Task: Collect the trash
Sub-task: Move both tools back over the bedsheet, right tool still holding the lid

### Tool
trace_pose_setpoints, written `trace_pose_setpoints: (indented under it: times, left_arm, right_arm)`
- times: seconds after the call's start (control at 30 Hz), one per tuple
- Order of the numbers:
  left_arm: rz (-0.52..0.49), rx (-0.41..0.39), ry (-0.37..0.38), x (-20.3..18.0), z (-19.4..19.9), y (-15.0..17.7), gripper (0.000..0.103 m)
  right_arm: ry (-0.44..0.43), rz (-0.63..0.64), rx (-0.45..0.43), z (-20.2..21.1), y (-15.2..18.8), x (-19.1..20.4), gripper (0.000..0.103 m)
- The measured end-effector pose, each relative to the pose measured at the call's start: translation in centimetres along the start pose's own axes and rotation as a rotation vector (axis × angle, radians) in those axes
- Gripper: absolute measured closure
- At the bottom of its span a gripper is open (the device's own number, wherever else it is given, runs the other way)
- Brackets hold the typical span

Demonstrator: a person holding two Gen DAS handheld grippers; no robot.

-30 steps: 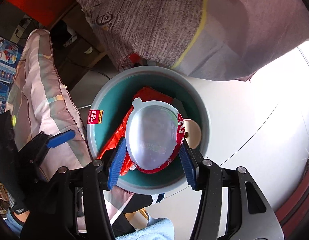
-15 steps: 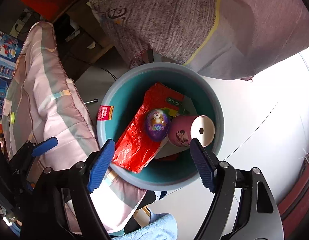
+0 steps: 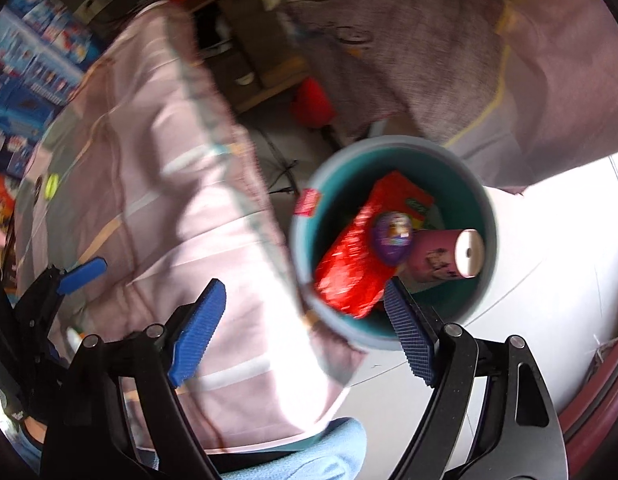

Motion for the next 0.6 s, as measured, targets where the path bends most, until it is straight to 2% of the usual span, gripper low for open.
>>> trace_pose_setpoints:
  times: [0.27,0.37,0.6]
  left_arm:
    - [0.099,-0.081,-0.084,7.2,5.6,5.8,0.004]
    - [0.14,-0.106,-0.129,10.8,7.7,9.2,0.004]
    - [0.243,-0.118,-0.213,18.0,10.1,16.2,0.004]
  right_arm:
    - [-0.023,0.177,0.018,-0.7,2.7,9.7,0.022]
    - [-0.029,0.247,0.028,-1.2,3.9,13.4,0.022]
    - [-0.02,0.387,0.093,-4.0,6.5,21.7,0.022]
Point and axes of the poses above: each gripper's, at about its wrist camera, not at the fingertips, and z roughly against the way its jaws point, x to its left, y to its underside, the point moved 6 cm from there along -z, roughly the way its jaws point, and after that the axes turned 10 degrees about x, right-handed, at the moved point
